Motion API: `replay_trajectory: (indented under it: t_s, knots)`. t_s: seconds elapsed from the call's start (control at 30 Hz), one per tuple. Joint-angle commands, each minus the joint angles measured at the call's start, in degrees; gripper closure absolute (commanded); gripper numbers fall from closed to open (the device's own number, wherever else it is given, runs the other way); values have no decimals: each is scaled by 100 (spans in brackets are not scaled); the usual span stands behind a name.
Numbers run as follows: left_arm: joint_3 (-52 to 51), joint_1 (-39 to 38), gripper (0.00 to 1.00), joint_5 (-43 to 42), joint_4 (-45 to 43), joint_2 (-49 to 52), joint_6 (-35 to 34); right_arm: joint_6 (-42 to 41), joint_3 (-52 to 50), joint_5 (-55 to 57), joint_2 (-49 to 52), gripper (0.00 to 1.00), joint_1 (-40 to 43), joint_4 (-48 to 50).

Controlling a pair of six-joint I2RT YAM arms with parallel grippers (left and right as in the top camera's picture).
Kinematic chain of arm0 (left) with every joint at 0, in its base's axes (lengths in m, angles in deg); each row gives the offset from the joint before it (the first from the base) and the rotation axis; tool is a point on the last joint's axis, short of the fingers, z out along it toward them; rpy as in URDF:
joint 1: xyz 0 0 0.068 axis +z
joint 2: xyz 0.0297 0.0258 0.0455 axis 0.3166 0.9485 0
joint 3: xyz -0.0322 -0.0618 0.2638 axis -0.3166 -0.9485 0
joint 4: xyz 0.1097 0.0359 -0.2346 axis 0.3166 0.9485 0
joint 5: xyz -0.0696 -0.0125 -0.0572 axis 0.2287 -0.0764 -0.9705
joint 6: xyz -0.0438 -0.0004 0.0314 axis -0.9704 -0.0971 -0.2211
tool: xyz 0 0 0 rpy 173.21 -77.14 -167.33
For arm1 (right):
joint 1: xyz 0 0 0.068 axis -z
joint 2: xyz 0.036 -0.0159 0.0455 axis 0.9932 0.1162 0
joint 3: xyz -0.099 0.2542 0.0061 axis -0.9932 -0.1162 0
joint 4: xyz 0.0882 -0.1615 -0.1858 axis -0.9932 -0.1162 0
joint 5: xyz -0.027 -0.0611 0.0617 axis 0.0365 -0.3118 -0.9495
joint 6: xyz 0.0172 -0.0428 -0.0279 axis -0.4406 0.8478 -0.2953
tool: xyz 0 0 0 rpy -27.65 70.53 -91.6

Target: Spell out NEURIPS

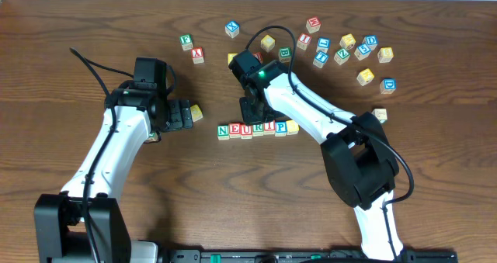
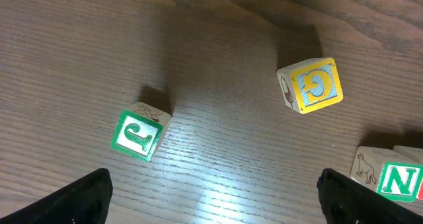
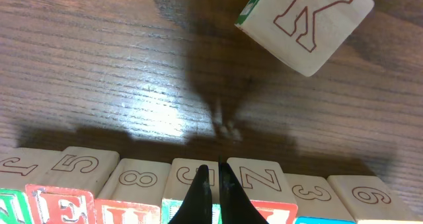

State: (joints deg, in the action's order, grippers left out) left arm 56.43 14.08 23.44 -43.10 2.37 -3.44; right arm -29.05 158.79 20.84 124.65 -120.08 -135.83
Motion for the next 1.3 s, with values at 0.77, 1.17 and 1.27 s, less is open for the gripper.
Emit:
replay_trajectory:
  t_s: [0.77, 1.17, 1.27]
  knots:
    - [109, 13, 2, -13, 35, -63, -13, -72, -15, -52, 42, 99, 7, 208]
    - [109, 13, 2, -13, 35, -63, -13, -31, -15, 201, 42, 99, 203, 308]
    - [109, 13, 2, -13, 35, -63, -13, 7, -15, 251, 42, 99, 269, 284]
